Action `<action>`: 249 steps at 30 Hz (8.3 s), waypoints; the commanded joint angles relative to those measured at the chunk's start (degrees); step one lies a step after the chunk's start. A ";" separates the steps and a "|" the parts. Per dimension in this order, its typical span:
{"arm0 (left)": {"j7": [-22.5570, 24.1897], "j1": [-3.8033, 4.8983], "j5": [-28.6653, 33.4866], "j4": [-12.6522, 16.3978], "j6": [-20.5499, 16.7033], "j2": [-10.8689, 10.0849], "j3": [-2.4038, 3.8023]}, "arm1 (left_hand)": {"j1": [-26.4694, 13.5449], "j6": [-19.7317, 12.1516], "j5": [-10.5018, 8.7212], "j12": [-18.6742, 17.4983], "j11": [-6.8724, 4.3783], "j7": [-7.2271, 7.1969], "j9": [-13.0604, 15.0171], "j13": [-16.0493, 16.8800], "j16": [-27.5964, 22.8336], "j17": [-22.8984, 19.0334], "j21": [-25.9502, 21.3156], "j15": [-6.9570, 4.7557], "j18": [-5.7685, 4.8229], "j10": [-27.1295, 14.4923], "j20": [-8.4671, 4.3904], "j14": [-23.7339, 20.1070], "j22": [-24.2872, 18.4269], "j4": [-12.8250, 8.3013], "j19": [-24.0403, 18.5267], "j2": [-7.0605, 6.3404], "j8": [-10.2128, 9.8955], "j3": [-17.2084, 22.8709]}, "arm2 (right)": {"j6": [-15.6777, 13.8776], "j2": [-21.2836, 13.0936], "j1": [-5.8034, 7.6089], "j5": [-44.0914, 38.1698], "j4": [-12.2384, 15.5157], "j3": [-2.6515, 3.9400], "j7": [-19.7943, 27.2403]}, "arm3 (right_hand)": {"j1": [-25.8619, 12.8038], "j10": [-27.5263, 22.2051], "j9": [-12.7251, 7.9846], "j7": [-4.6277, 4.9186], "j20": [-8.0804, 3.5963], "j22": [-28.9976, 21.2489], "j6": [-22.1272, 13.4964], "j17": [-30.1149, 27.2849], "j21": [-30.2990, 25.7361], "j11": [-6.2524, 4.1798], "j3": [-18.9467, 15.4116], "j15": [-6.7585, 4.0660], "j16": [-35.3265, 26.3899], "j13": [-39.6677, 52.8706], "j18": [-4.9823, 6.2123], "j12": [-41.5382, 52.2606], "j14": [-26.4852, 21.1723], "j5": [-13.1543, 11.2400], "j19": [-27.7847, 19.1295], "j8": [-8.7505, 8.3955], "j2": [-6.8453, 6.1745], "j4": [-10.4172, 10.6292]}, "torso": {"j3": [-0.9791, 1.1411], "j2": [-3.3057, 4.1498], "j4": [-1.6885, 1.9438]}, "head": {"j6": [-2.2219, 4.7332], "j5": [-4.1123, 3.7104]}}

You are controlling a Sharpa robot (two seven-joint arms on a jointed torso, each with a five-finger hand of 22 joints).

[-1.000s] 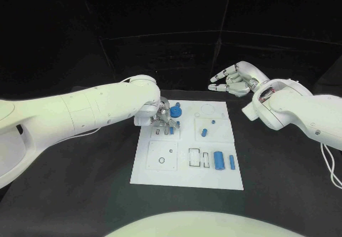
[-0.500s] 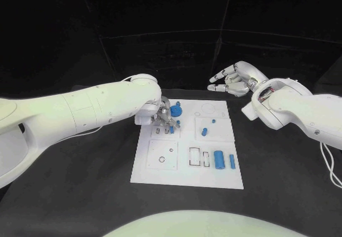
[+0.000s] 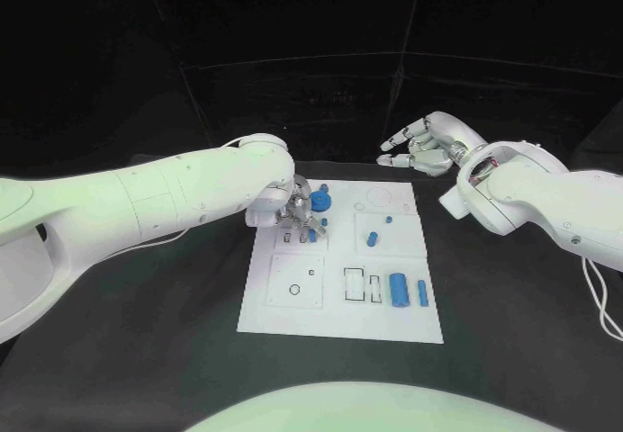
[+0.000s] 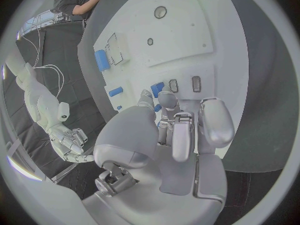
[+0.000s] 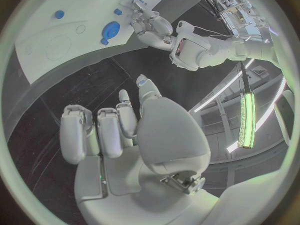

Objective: Assemble the parts on the task board

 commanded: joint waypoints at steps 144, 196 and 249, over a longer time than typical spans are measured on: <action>1.76 -3.37 2.53 4.36 -8.54 -4.92 -0.08 | -11.81 -1.46 0.16 2.29 -0.84 -0.88 4.07 -2.68 0.38 13.50 1.05 -0.44 -0.90 0.77 -0.05 5.57 2.75 -8.51 0.54 -8.08 5.22 46.23 | 4.14 1.30 0.12 -0.53 -5.46 0.01 -1.04 | -0.28 -2.55 -0.25 -0.01 -0.22 1.06 -0.32 -3.10 -2.01 0.02 0.34 -0.39 -2.67 -4.33 1.69 -4.98 2.14 -3.01 -2.03 0.83 0.29 0.43 | -0.12 -0.40 1.14 | -1.99 -0.27; 3.38 1.97 3.52 2.45 -0.54 -9.14 4.30 | -7.56 -6.19 -0.02 2.90 1.09 1.52 -1.53 -4.30 0.18 13.14 -0.72 0.95 -0.71 -0.70 0.70 5.47 1.44 -0.19 0.02 -10.59 -2.40 14.87 | 4.36 2.11 0.08 -0.11 -7.36 -0.04 -0.41 | -1.88 -3.23 -0.25 -0.02 -0.21 -0.55 -0.81 -4.85 -3.12 0.06 -1.06 -0.37 -4.07 -5.31 2.06 -5.99 1.76 -4.98 -3.09 1.01 0.66 2.06 | -0.27 -0.23 1.09 | -0.39 -0.30; 8.65 -1.52 -6.45 -18.38 4.67 2.28 4.22 | -2.42 -1.39 0.00 4.14 0.96 1.27 -5.32 -3.86 0.74 14.09 0.86 0.99 -0.98 -0.43 1.13 5.70 4.12 2.41 0.70 -5.71 -4.31 7.33 | 3.54 2.68 0.04 -0.13 -7.44 -0.03 0.79 | -0.90 -3.28 -0.23 -0.01 -0.25 -0.96 -1.06 -4.87 -3.49 0.02 -1.06 -0.42 -4.23 -5.29 2.14 -5.90 1.85 -2.32 -3.26 1.19 1.17 1.99 | -0.39 0.40 0.68 | -0.06 0.63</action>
